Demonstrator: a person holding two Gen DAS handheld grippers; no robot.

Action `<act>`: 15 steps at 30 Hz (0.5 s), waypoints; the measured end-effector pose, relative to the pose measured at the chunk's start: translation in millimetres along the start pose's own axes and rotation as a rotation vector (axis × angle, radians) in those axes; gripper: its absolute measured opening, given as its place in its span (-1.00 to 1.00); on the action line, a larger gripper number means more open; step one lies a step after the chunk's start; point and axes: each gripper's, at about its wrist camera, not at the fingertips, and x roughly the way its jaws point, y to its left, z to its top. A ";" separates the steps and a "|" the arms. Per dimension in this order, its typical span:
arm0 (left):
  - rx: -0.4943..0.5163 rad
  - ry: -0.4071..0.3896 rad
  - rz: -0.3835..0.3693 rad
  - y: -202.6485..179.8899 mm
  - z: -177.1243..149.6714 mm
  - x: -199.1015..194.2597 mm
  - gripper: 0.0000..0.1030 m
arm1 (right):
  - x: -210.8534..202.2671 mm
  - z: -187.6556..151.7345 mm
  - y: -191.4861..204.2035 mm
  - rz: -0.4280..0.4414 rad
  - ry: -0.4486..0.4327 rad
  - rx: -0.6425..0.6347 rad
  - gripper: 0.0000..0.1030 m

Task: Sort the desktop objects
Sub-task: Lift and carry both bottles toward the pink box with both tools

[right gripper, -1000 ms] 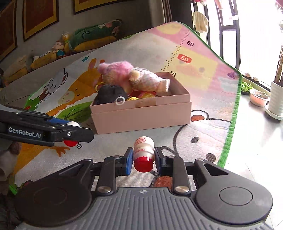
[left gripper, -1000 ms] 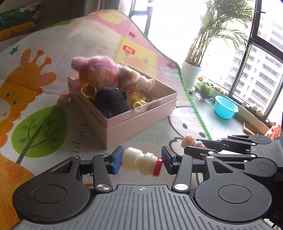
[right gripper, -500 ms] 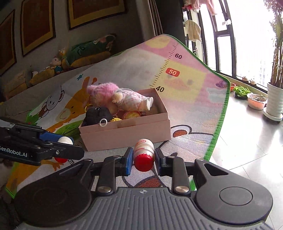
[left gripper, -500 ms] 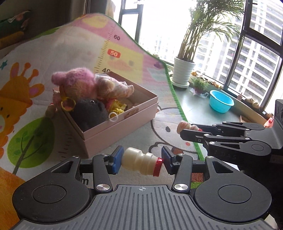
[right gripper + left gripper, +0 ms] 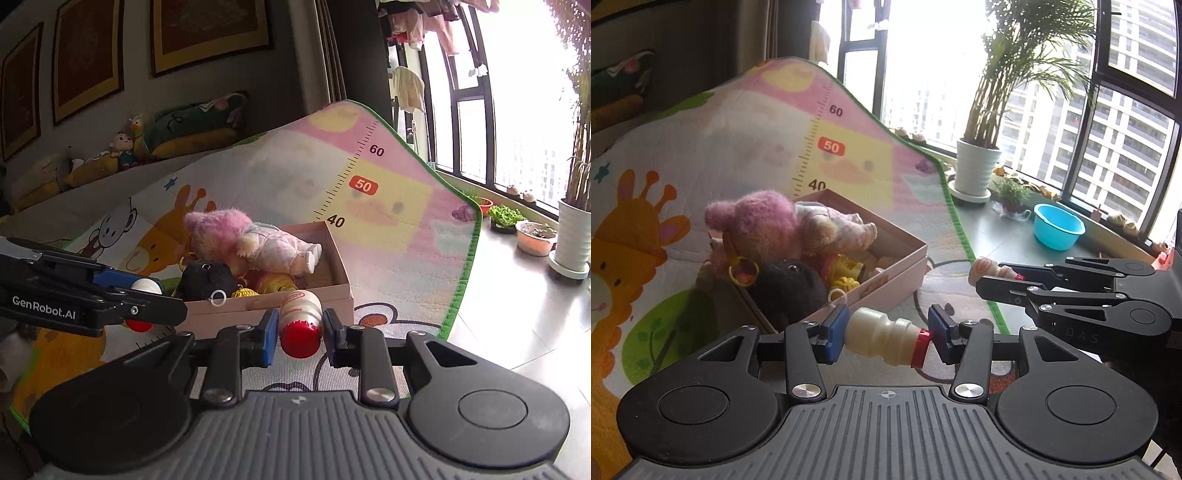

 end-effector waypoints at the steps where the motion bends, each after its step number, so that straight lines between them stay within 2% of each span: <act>1: 0.001 -0.004 -0.001 0.6 1.7 0.4 0.01 | 0.5 1.3 0.4 0.000 -0.002 -0.002 -0.51; 15: 0.001 -0.026 0.001 14.1 19.4 18.3 0.01 | 20.5 17.7 -0.3 0.002 -0.017 -0.016 -0.51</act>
